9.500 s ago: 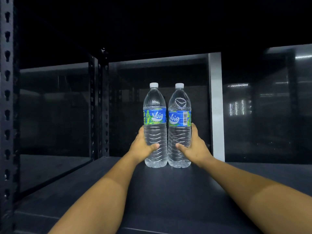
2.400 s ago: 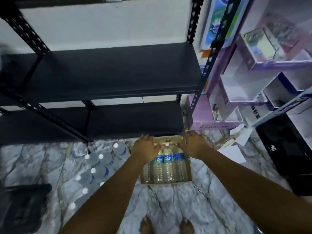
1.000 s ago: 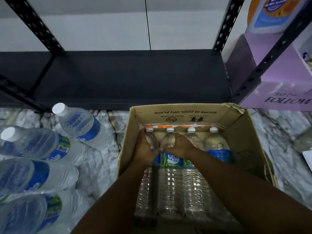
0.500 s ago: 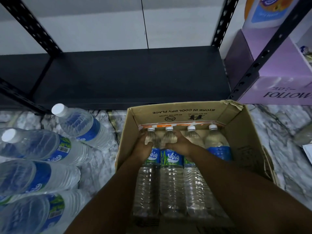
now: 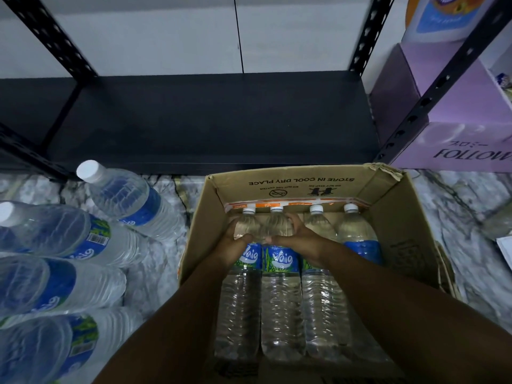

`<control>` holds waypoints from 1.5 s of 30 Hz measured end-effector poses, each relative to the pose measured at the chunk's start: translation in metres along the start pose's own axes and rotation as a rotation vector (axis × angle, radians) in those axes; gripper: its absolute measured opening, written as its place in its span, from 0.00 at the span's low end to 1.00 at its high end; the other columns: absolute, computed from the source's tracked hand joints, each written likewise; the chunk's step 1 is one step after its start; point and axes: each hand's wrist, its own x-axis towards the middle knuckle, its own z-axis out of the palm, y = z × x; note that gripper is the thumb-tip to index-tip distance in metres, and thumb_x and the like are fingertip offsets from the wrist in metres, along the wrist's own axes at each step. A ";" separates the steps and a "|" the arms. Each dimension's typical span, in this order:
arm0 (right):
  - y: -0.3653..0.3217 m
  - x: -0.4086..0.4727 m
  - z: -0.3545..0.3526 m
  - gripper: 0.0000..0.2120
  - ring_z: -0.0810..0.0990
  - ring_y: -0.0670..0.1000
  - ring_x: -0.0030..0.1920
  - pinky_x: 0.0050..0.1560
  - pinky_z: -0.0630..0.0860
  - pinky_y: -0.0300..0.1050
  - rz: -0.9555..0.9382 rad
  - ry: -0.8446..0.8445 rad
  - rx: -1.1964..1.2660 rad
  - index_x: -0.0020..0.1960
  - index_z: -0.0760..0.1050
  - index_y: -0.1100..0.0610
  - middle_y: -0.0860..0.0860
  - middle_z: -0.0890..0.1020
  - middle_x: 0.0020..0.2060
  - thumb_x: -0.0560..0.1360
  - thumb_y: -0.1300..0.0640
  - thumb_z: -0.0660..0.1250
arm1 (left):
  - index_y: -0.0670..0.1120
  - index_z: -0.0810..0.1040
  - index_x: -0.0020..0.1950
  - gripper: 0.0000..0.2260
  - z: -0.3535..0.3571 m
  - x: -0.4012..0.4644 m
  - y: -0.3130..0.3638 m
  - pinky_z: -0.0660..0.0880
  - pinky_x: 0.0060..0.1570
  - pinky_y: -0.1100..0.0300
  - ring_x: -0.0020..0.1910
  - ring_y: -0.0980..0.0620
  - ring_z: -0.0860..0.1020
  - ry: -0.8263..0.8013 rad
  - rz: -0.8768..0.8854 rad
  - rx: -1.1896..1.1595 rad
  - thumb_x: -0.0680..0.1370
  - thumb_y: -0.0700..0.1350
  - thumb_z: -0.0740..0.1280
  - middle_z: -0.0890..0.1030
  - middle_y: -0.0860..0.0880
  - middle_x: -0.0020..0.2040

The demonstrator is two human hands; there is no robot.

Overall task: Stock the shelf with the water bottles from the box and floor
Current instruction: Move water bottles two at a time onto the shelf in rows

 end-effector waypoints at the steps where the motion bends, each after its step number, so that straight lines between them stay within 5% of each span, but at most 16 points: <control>1: 0.003 0.000 0.002 0.48 0.63 0.48 0.67 0.65 0.66 0.45 -0.005 0.002 -0.004 0.77 0.52 0.45 0.46 0.63 0.67 0.67 0.53 0.79 | 0.51 0.70 0.66 0.28 0.000 -0.003 0.000 0.71 0.64 0.53 0.62 0.46 0.74 -0.016 0.012 -0.001 0.67 0.48 0.73 0.75 0.47 0.62; 4: 0.009 -0.004 0.008 0.50 0.65 0.50 0.69 0.66 0.68 0.46 -0.036 0.034 -0.020 0.77 0.51 0.45 0.49 0.64 0.71 0.66 0.52 0.80 | 0.41 0.67 0.69 0.24 -0.002 -0.007 -0.005 0.70 0.47 0.74 0.59 0.53 0.71 -0.038 0.115 0.078 0.74 0.32 0.69 0.73 0.50 0.57; 6: 0.009 -0.007 0.011 0.48 0.67 0.48 0.65 0.60 0.69 0.40 -0.073 0.055 -0.030 0.77 0.51 0.47 0.48 0.67 0.67 0.67 0.54 0.79 | 0.41 0.68 0.69 0.25 -0.003 -0.008 -0.010 0.69 0.46 0.79 0.57 0.53 0.74 -0.045 0.170 0.111 0.74 0.31 0.70 0.75 0.50 0.57; 9: 0.009 -0.008 0.012 0.49 0.68 0.46 0.62 0.57 0.68 0.39 -0.091 0.080 -0.090 0.77 0.51 0.46 0.46 0.67 0.63 0.67 0.51 0.78 | 0.44 0.69 0.65 0.23 -0.003 -0.008 -0.011 0.71 0.48 0.76 0.53 0.56 0.76 -0.031 0.191 0.101 0.73 0.29 0.69 0.77 0.53 0.53; 13: 0.008 -0.009 0.017 0.49 0.70 0.47 0.61 0.56 0.70 0.39 -0.090 0.127 -0.147 0.77 0.51 0.44 0.46 0.70 0.65 0.66 0.48 0.79 | 0.52 0.71 0.61 0.25 -0.004 -0.008 -0.008 0.75 0.55 0.60 0.57 0.48 0.77 -0.053 0.143 0.022 0.72 0.27 0.66 0.78 0.53 0.53; 18: 0.003 -0.015 0.025 0.47 0.75 0.51 0.57 0.51 0.70 0.38 -0.135 0.255 -0.281 0.79 0.49 0.50 0.54 0.74 0.65 0.70 0.52 0.76 | 0.46 0.65 0.69 0.28 -0.002 -0.011 -0.010 0.68 0.46 0.79 0.64 0.52 0.70 -0.032 0.190 0.117 0.73 0.28 0.67 0.71 0.53 0.61; 21: -0.004 -0.018 0.026 0.47 0.75 0.50 0.53 0.49 0.72 0.39 -0.147 0.268 -0.331 0.78 0.49 0.52 0.54 0.76 0.61 0.70 0.54 0.76 | 0.45 0.60 0.76 0.32 -0.003 -0.010 -0.015 0.64 0.47 0.79 0.64 0.57 0.63 -0.026 0.206 0.162 0.75 0.33 0.70 0.65 0.52 0.65; 24: -0.016 -0.022 0.024 0.35 0.78 0.50 0.52 0.46 0.75 0.39 -0.124 0.235 -0.330 0.71 0.60 0.52 0.48 0.78 0.51 0.71 0.56 0.75 | 0.43 0.61 0.75 0.31 -0.003 -0.010 -0.017 0.63 0.44 0.83 0.62 0.57 0.64 -0.017 0.244 0.212 0.75 0.33 0.70 0.66 0.51 0.63; 28: -0.037 -0.027 0.013 0.09 0.79 0.52 0.52 0.52 0.77 0.43 -0.095 0.084 -0.328 0.49 0.76 0.53 0.49 0.80 0.45 0.72 0.63 0.71 | 0.41 0.62 0.75 0.31 -0.001 -0.007 -0.019 0.56 0.42 0.88 0.62 0.58 0.62 -0.013 0.238 0.245 0.75 0.36 0.71 0.66 0.49 0.68; 33: -0.058 -0.048 -0.005 0.11 0.78 0.47 0.50 0.44 0.73 0.32 -0.104 0.001 -0.459 0.52 0.72 0.50 0.45 0.78 0.45 0.75 0.61 0.69 | 0.47 0.61 0.76 0.34 0.010 -0.012 -0.011 0.69 0.50 0.72 0.62 0.56 0.69 -0.103 0.216 0.198 0.74 0.38 0.72 0.71 0.49 0.66; 38: -0.060 -0.059 -0.041 0.36 0.74 0.49 0.59 0.55 0.72 0.41 -0.090 0.075 -0.684 0.74 0.60 0.46 0.47 0.76 0.58 0.70 0.53 0.73 | 0.53 0.60 0.77 0.36 0.024 -0.014 -0.005 0.65 0.61 0.65 0.66 0.57 0.68 -0.203 0.309 0.302 0.74 0.45 0.74 0.71 0.50 0.69; 45: -0.031 -0.073 -0.069 0.35 0.78 0.51 0.57 0.56 0.74 0.43 -0.111 0.231 -0.580 0.68 0.65 0.43 0.47 0.79 0.55 0.66 0.54 0.76 | 0.59 0.60 0.76 0.37 0.033 -0.034 0.010 0.67 0.69 0.53 0.71 0.56 0.67 -0.198 0.412 0.260 0.72 0.49 0.75 0.69 0.53 0.72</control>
